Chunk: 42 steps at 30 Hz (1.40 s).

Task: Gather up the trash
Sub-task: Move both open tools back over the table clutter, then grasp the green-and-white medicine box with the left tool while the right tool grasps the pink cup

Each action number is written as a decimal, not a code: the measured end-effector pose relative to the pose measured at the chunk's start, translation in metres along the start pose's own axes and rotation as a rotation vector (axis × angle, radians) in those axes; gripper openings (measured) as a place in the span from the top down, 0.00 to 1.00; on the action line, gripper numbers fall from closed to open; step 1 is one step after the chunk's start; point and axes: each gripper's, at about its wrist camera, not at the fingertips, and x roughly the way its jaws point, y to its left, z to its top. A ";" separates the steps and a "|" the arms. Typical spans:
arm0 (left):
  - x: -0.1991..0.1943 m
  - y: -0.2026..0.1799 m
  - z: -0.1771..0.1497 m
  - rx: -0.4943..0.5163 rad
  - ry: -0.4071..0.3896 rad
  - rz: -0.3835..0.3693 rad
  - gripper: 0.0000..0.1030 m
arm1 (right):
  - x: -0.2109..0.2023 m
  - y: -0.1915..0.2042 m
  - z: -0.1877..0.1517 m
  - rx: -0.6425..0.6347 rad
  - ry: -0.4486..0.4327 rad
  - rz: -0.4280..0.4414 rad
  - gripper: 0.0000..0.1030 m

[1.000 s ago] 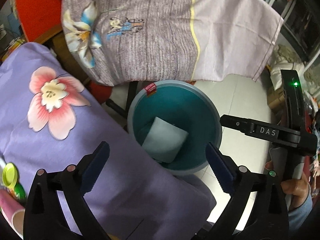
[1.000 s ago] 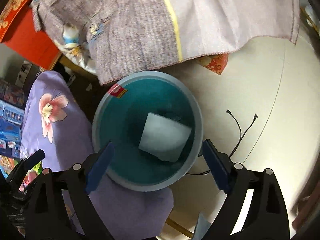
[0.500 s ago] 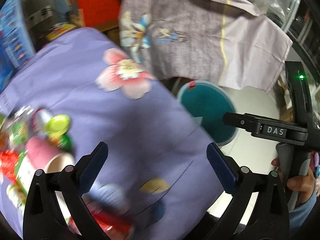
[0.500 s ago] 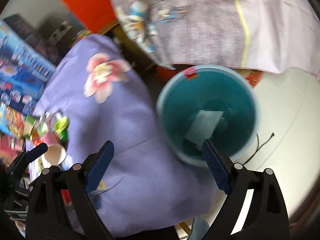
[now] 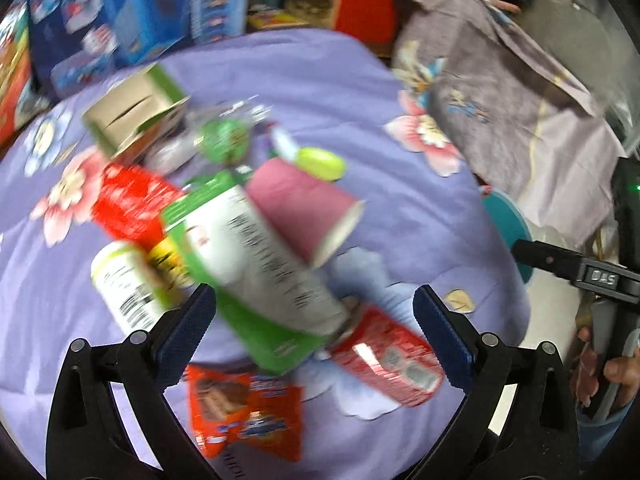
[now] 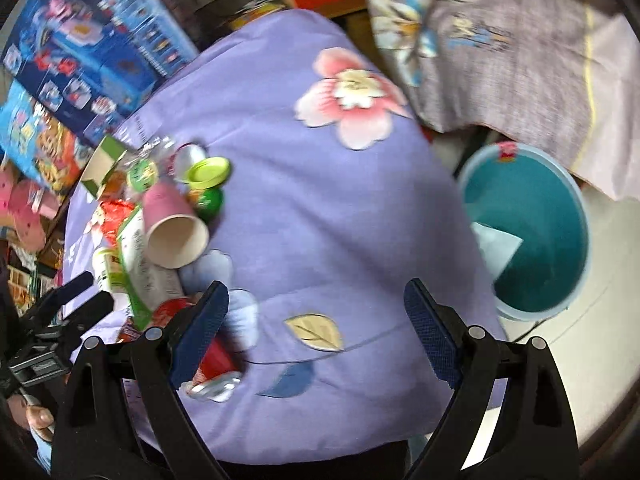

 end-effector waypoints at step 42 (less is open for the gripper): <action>0.038 0.097 -0.020 -0.141 0.060 0.012 0.04 | 0.139 0.175 0.062 -0.332 0.279 0.067 0.29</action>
